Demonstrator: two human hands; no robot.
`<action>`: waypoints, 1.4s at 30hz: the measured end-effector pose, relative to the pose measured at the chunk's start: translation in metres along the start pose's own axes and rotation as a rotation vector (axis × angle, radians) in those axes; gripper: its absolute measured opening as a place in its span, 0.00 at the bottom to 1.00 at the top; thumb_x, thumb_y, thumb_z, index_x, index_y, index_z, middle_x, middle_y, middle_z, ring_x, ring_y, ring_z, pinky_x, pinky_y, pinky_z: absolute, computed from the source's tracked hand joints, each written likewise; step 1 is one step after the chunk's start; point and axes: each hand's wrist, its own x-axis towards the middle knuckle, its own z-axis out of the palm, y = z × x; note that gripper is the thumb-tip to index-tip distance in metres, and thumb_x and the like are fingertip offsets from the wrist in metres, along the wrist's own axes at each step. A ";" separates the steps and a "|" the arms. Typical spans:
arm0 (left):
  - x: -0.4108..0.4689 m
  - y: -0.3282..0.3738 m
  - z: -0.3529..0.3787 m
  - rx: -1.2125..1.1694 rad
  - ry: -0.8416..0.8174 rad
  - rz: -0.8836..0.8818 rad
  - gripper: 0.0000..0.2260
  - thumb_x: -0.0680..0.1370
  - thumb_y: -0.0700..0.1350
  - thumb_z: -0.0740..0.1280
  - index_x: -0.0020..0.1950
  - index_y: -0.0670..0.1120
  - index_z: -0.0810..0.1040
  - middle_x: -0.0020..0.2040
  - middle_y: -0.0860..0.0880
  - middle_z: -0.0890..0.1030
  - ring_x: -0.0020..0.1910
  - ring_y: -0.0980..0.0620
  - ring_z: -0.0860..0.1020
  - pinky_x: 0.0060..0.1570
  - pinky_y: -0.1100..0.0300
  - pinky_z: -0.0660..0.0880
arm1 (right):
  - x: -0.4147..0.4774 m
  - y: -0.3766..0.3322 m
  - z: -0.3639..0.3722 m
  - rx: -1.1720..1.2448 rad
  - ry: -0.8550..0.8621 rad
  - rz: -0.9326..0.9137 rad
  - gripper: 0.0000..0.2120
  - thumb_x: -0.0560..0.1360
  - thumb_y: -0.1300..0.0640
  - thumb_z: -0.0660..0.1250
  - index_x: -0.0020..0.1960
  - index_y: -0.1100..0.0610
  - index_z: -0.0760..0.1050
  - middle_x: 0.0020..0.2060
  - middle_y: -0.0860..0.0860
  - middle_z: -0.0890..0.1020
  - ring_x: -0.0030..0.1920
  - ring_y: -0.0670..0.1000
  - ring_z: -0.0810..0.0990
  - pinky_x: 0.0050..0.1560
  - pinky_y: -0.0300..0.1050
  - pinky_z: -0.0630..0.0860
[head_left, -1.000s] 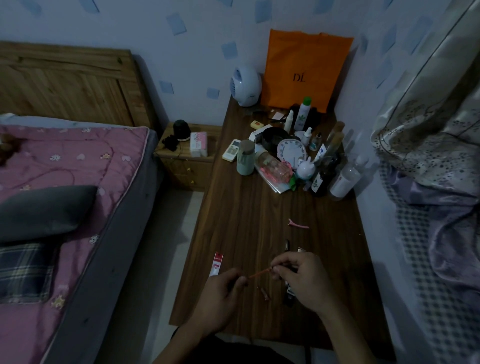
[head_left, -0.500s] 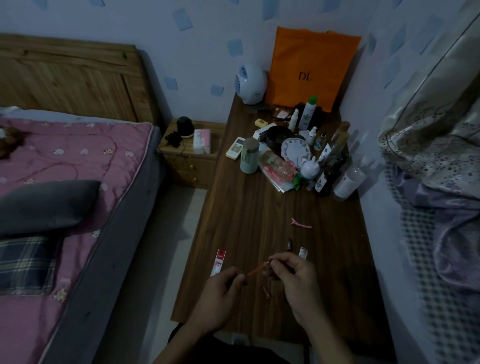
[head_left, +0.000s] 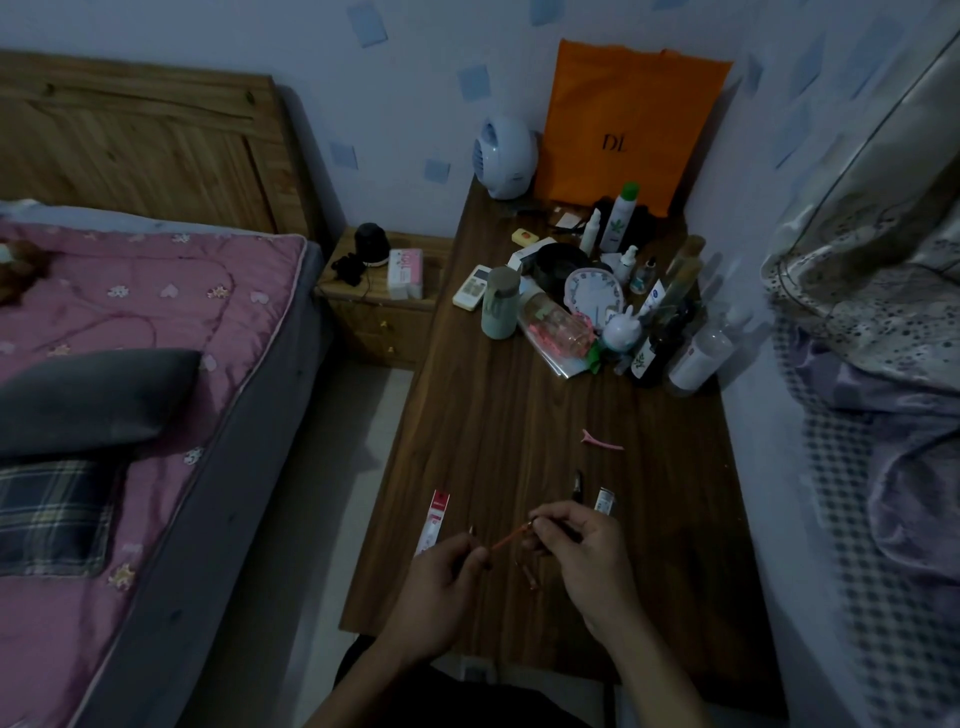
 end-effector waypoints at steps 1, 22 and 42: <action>0.000 -0.001 0.000 0.007 -0.008 -0.003 0.10 0.81 0.47 0.62 0.42 0.52 0.79 0.39 0.50 0.82 0.39 0.55 0.81 0.39 0.60 0.76 | 0.001 0.001 0.000 -0.005 -0.003 0.003 0.12 0.77 0.59 0.69 0.45 0.42 0.84 0.40 0.47 0.87 0.42 0.47 0.87 0.45 0.54 0.85; 0.014 -0.017 0.005 0.019 -0.125 -0.073 0.09 0.81 0.48 0.62 0.46 0.47 0.79 0.39 0.45 0.82 0.34 0.54 0.82 0.41 0.48 0.81 | 0.014 0.022 0.012 0.157 -0.162 0.260 0.09 0.78 0.57 0.67 0.48 0.47 0.85 0.46 0.50 0.86 0.48 0.50 0.85 0.47 0.43 0.79; 0.049 -0.113 -0.030 0.668 -0.088 -0.125 0.13 0.76 0.46 0.66 0.59 0.57 0.77 0.59 0.55 0.78 0.51 0.57 0.79 0.47 0.63 0.77 | 0.029 0.047 0.001 0.132 0.079 0.338 0.10 0.81 0.55 0.64 0.45 0.53 0.83 0.33 0.49 0.83 0.33 0.45 0.83 0.33 0.37 0.78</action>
